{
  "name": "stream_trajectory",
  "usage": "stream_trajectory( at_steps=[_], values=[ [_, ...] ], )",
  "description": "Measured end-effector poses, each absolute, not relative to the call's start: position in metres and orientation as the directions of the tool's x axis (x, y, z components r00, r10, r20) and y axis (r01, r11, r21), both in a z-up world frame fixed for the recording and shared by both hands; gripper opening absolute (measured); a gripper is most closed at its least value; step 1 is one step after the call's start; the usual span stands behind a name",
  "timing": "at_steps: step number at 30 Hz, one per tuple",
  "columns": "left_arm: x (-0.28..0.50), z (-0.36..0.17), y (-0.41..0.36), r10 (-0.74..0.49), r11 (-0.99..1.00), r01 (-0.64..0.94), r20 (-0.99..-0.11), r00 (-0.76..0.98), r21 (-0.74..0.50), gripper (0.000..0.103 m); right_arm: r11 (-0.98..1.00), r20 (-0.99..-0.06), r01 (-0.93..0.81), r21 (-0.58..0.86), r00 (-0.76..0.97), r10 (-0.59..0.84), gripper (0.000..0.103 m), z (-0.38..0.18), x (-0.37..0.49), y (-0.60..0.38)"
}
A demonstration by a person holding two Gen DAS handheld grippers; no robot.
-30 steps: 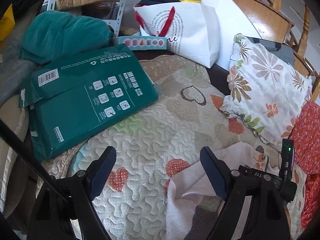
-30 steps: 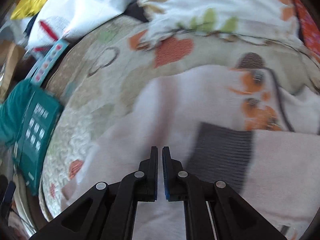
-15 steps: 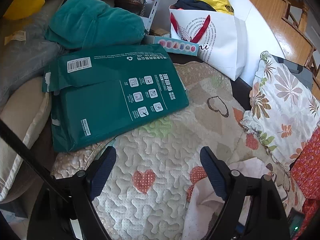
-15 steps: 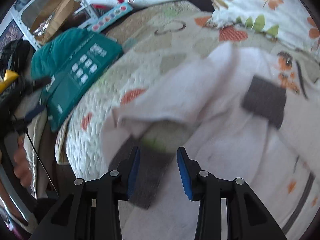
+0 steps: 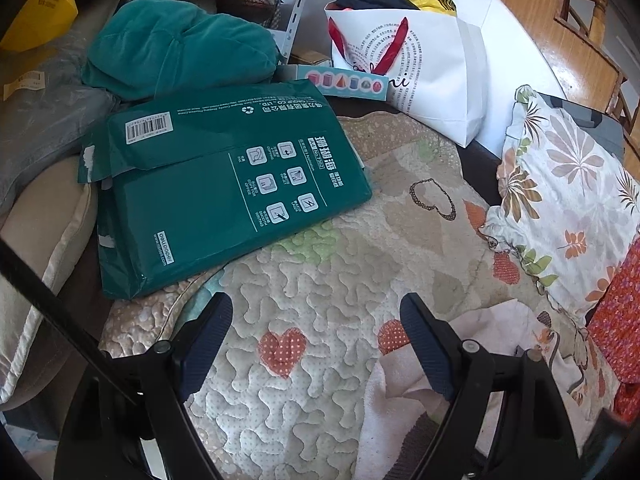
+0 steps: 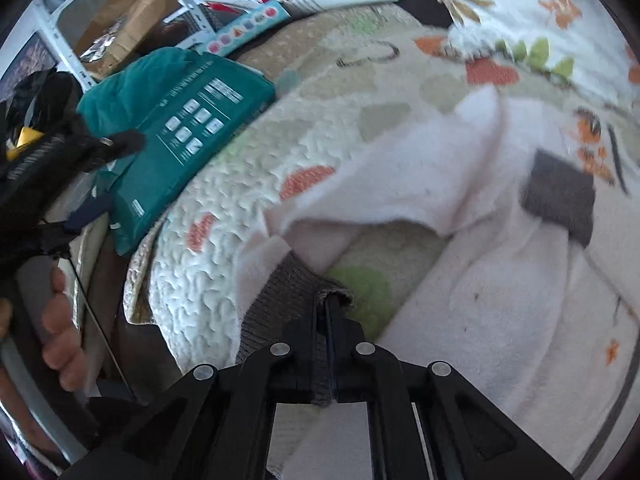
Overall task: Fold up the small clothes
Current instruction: 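Lay the sleeve across the cardigan body and open the right tool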
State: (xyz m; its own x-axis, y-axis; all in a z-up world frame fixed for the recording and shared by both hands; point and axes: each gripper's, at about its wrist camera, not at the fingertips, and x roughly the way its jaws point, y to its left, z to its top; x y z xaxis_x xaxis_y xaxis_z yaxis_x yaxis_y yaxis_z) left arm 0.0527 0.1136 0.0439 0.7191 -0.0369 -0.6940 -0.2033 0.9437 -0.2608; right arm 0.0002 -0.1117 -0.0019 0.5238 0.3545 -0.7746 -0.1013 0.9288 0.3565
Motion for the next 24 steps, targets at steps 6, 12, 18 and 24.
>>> stream_trajectory(
  at_steps=[6,12,18,24],
  values=[
    [0.052,0.043,0.112,-0.043,0.946,-0.196,-0.696,0.717,-0.260,0.085,0.926,-0.659,-0.058,0.374,0.686,0.309,0.005,0.077,-0.013,-0.157],
    [0.048,0.042,0.093,-0.063,0.961,-0.147,-0.700,0.711,-0.235,0.085,0.933,-0.620,0.170,0.318,0.782,0.069,0.005,0.130,-0.058,-0.275],
    [0.047,0.041,0.055,-0.082,0.980,-0.070,-0.704,0.705,-0.185,0.085,0.816,-0.740,0.541,0.202,0.630,-0.234,0.005,0.085,-0.102,-0.407],
    [0.048,0.032,0.005,-0.102,0.993,0.019,-0.732,0.674,-0.121,0.085,0.687,-0.830,0.714,0.136,0.461,-0.315,0.008,0.021,-0.121,-0.477]
  ],
)
